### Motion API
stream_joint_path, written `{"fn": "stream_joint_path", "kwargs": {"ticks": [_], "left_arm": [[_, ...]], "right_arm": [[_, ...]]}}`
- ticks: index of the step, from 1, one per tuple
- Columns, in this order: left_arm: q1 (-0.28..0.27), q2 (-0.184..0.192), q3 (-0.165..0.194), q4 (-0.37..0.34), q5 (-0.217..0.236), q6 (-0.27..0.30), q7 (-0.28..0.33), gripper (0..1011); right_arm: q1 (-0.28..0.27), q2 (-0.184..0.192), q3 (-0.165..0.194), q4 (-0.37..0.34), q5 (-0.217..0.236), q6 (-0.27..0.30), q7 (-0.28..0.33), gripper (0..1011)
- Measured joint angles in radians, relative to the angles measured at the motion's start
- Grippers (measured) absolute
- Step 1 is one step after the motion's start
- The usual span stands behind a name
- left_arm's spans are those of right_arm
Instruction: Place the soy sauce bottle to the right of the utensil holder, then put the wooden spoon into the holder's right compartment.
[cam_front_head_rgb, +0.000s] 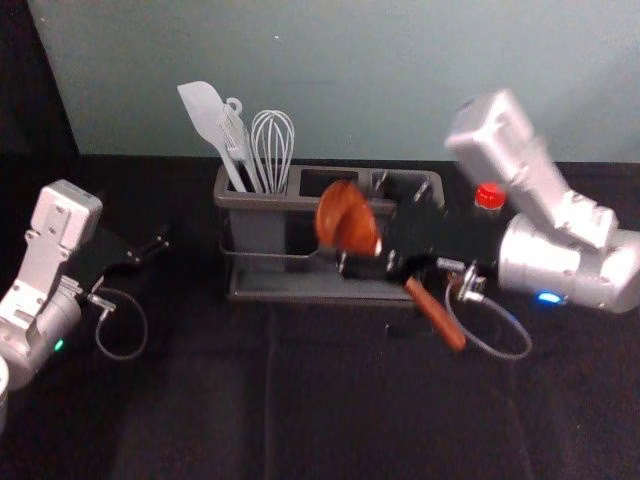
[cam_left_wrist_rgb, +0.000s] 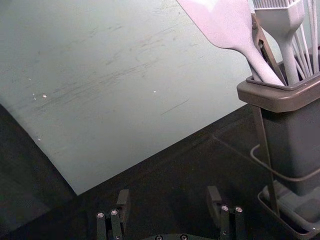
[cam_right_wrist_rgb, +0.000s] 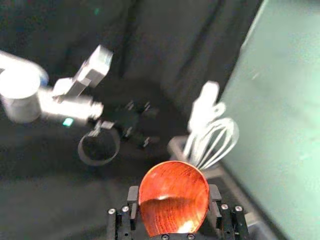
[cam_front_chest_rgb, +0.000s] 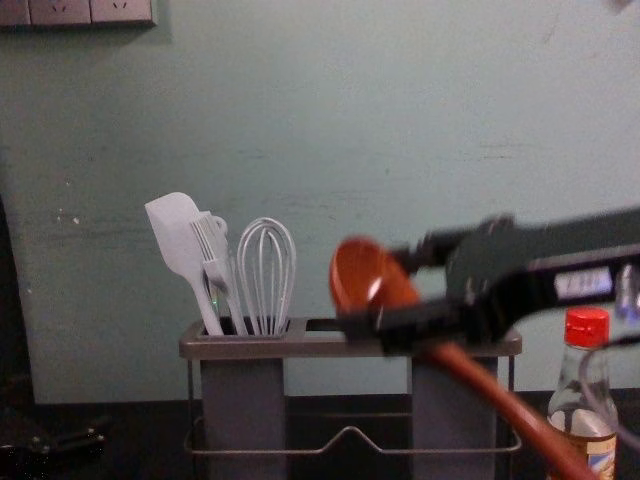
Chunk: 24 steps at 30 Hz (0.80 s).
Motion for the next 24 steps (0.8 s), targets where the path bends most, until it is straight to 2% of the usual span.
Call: {"fn": "stream_joint_path", "kwargs": {"ticks": [4,6,9,16,24], "left_arm": [[0.0,0.0,0.0,0.0,0.0,0.0,0.0,1005],[0.0,0.0,0.0,0.0,0.0,0.0,0.0,1005],[0.0,0.0,0.0,0.0,0.0,0.0,0.0,1005],[0.0,0.0,0.0,0.0,0.0,0.0,0.0,1005],[0.0,0.0,0.0,0.0,0.0,0.0,0.0,1005]], "right_arm": [[-0.025,-0.01,0.048,-0.017,0.013,-0.053,-0.044,838],[-0.03,-0.017,0.058,-0.018,0.012,-0.071,-0.058,838],[-0.033,-0.048,0.079,-0.008,-0.004,-0.123,-0.095,838],[-0.016,-0.119,0.102,0.039,-0.049,-0.195,-0.149,838],[0.047,-0.192,0.112,0.123,-0.078,-0.221,-0.155,838]]}}
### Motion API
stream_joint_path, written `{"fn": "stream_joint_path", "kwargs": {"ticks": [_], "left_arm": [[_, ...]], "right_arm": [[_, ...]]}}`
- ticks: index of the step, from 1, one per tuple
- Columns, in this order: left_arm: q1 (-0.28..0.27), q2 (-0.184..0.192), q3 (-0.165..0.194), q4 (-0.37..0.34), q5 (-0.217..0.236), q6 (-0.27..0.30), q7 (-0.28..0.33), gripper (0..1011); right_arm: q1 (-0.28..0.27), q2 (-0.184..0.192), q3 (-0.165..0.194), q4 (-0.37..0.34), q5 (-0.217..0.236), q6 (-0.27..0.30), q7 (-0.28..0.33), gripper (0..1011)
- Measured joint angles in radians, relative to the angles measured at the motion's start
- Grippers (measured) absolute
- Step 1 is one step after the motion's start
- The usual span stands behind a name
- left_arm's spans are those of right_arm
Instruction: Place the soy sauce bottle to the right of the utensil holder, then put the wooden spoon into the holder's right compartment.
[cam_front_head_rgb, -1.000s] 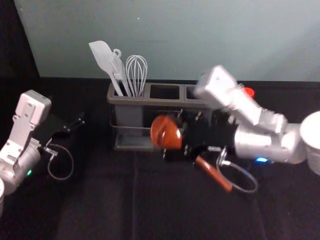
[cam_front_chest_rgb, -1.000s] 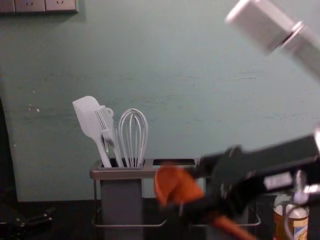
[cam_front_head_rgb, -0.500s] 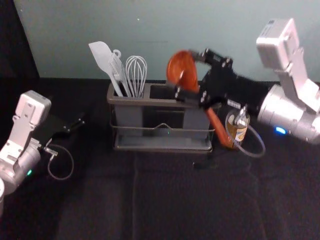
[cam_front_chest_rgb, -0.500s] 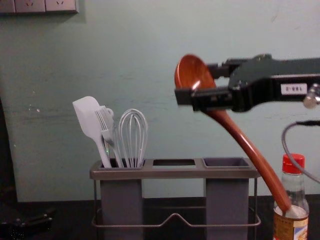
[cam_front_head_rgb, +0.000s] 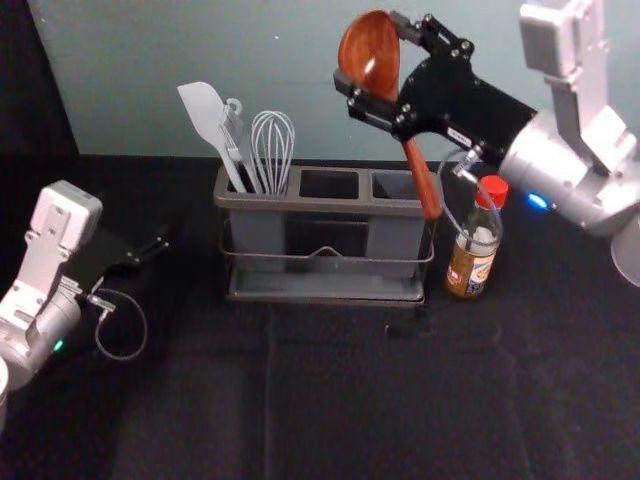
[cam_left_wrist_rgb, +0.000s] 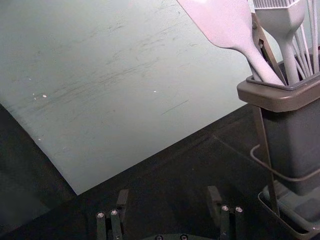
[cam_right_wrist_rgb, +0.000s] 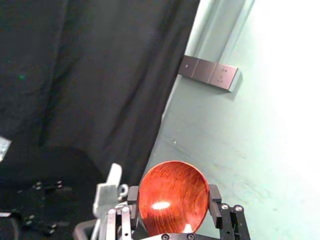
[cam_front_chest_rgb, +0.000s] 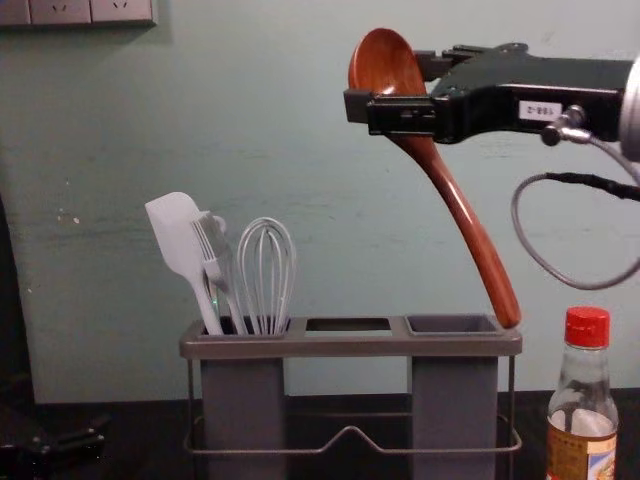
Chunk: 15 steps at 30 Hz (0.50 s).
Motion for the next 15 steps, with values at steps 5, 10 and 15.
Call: {"fn": "stream_joint_path", "kwargs": {"ticks": [5,10,15], "left_arm": [[0.0,0.0,0.0,0.0,0.0,0.0,0.0,1005],[0.0,0.0,0.0,0.0,0.0,0.0,0.0,1005],[0.0,0.0,0.0,0.0,0.0,0.0,0.0,1005]], "right_arm": [[0.041,-0.033,-0.002,0.06,-0.014,-0.008,0.006,838],[0.085,-0.067,-0.012,0.135,-0.03,-0.03,0.02,838],[0.116,-0.09,-0.02,0.195,-0.045,-0.048,0.027,838]]}}
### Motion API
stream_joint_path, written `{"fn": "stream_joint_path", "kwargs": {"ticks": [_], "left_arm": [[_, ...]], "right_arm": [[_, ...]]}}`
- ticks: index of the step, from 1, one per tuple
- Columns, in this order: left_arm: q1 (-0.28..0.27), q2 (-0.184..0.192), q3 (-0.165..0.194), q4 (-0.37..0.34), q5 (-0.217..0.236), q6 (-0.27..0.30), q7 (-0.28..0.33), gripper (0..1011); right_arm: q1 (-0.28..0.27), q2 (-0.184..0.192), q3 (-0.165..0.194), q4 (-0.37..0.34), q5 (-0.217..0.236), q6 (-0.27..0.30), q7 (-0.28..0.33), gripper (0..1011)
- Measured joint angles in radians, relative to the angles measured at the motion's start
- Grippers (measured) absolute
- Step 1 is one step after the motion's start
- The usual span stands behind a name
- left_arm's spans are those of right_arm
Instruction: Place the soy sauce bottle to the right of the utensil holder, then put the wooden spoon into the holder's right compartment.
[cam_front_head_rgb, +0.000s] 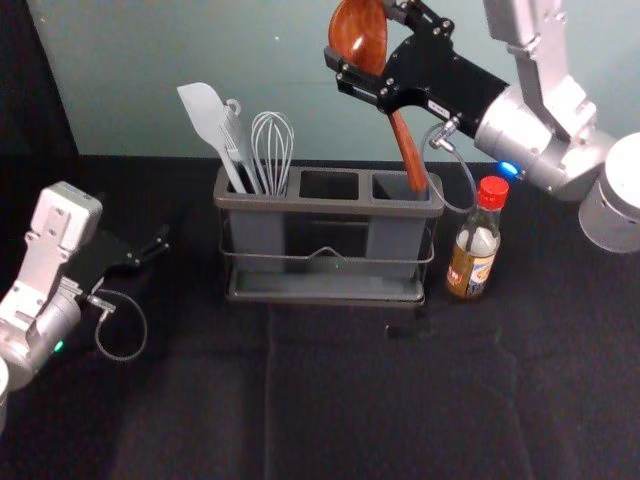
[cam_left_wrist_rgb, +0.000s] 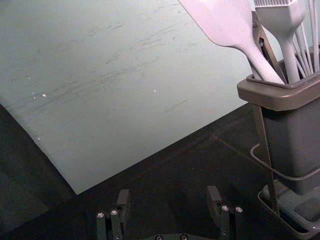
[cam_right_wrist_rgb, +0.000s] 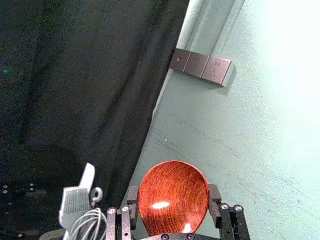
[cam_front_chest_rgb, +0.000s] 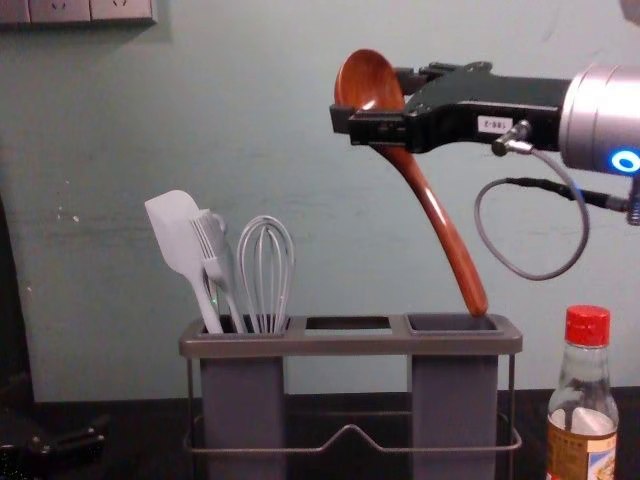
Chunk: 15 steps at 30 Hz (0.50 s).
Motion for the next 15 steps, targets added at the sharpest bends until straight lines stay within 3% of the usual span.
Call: {"fn": "stream_joint_path", "kwargs": {"ticks": [15], "left_arm": [[0.0,0.0,0.0,0.0,0.0,0.0,0.0,1005]], "right_arm": [[0.064,-0.057,-0.025,0.145,-0.025,-0.026,0.024,838]]}}
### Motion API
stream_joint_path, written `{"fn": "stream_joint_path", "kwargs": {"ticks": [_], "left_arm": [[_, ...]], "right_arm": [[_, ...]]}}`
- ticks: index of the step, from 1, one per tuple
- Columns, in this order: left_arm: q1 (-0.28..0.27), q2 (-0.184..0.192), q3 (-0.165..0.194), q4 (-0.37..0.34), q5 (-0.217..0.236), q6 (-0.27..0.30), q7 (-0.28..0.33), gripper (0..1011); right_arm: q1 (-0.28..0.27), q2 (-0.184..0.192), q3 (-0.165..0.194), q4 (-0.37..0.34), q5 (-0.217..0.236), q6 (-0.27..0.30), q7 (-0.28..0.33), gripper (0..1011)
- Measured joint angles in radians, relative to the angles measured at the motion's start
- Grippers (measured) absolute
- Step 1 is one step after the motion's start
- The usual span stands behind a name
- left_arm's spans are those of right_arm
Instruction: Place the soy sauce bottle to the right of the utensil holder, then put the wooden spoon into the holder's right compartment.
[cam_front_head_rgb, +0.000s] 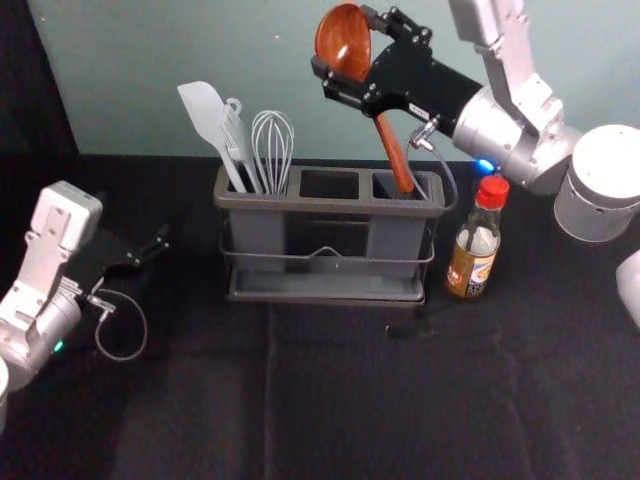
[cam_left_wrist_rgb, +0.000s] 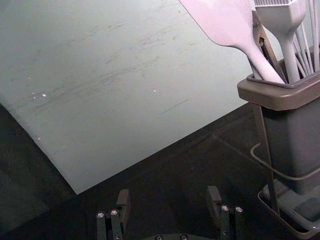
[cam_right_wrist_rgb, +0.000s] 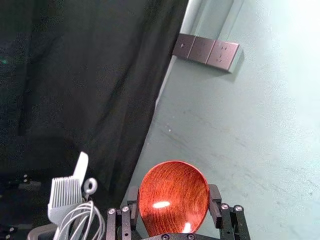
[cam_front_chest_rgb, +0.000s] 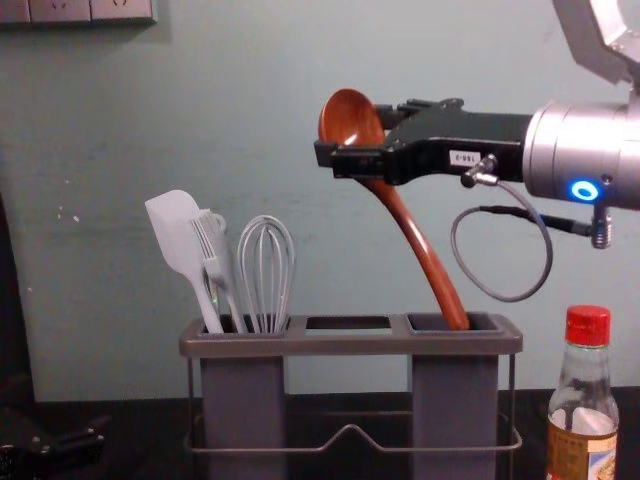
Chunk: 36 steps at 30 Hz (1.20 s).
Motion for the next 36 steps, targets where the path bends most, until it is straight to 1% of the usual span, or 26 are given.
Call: {"fn": "stream_joint_path", "kwargs": {"ticks": [7,13,22,24,25,28,31,32,36], "left_arm": [[0.0,0.0,0.0,0.0,0.0,0.0,0.0,1005],[0.0,0.0,0.0,0.0,0.0,0.0,0.0,1005],[0.0,0.0,0.0,0.0,0.0,0.0,0.0,1005],[0.0,0.0,0.0,0.0,0.0,0.0,0.0,1005],[0.0,0.0,0.0,0.0,0.0,0.0,0.0,1005],[0.0,0.0,0.0,0.0,0.0,0.0,0.0,1005],[0.0,0.0,0.0,0.0,0.0,0.0,0.0,1005],[0.0,0.0,0.0,0.0,0.0,0.0,0.0,1005],[0.0,0.0,0.0,0.0,0.0,0.0,0.0,1005]], "right_arm": [[-0.005,-0.003,-0.005,0.013,-0.001,-0.005,0.01,838],[-0.024,0.013,-0.01,0.001,0.001,0.002,0.027,838],[-0.074,0.053,0.003,-0.066,0.017,0.017,0.033,838],[-0.095,0.067,0.007,-0.095,0.02,0.023,0.033,838],[-0.095,0.067,0.007,-0.095,0.02,0.023,0.033,838],[-0.118,0.08,0.011,-0.122,0.022,0.031,0.031,838],[-0.138,0.095,0.016,-0.147,0.021,0.041,0.022,838],[-0.15,0.102,0.019,-0.161,0.017,0.047,0.011,838],[-0.17,0.117,0.031,-0.184,0.007,0.062,-0.005,838]]}}
